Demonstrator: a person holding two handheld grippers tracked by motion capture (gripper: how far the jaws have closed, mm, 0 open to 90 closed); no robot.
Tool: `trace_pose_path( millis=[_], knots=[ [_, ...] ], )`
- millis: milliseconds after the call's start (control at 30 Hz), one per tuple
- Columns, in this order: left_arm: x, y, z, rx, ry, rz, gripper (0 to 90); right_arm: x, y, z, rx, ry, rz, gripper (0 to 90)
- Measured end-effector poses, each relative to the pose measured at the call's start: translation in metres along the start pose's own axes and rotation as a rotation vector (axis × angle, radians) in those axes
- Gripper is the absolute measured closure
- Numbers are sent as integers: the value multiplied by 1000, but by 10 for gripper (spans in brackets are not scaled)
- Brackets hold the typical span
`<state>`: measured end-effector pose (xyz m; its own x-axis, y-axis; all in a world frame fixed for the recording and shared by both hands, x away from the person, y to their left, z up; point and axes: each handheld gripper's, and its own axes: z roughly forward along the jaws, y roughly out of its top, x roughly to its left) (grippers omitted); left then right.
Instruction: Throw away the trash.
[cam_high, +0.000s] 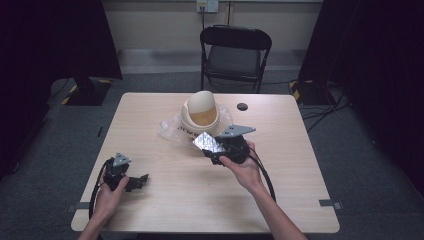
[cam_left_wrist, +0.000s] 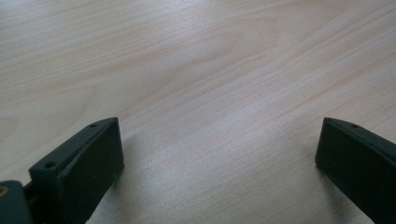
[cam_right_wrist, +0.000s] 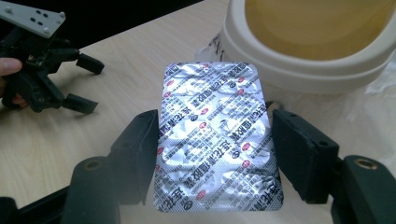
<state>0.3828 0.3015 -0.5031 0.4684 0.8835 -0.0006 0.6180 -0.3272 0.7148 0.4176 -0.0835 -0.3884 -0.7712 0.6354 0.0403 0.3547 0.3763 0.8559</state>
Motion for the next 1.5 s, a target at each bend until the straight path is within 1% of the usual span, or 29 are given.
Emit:
trace_pose_path(
  millis=[67, 300, 433, 500, 700, 767, 900, 1100, 1200, 1300, 1367, 1500],
  knots=[
    [0, 0, 0, 0, 0, 0, 4, -3, 6, -1, -11, -5, 2, 344],
    [0, 0, 0, 0, 0, 0, 4, -18, 24, 4, -3, -35, 10, 343],
    [0, 0, 0, 0, 2, 1, 3, -30, 28, 9, 2, -35, 35, 344],
    [0, 0, 0, -2, 0, -2, 3, -35, 30, 12, 10, -43, 39, 344],
    [0, 0, 0, 0, 0, 0, 4, -49, 37, 20, 20, -48, 69, 343],
    [0, 0, 0, 0, 0, 0, 4, -50, 41, 22, 16, -59, 65, 343],
    [0, 0, 0, 0, 0, 0, 4, -52, 48, 27, 39, -57, 61, 343],
    [0, 0, 0, 0, 0, 0, 4, -55, 55, 36, 60, -67, 51, 344],
    [0, 0, 0, 0, 0, 1, 4, -54, 60, 37, 55, -72, 46, 344],
    [0, 0, 0, 0, 2, 1, 4, -55, 60, 41, 68, -73, 52, 344],
    [0, 0, 0, 0, 0, 1, 4, -56, 60, 44, 70, -71, 67, 344],
    [0, 0, 0, 0, 0, 0, 4, -56, 63, 47, 66, -67, 62, 344]
  ],
)
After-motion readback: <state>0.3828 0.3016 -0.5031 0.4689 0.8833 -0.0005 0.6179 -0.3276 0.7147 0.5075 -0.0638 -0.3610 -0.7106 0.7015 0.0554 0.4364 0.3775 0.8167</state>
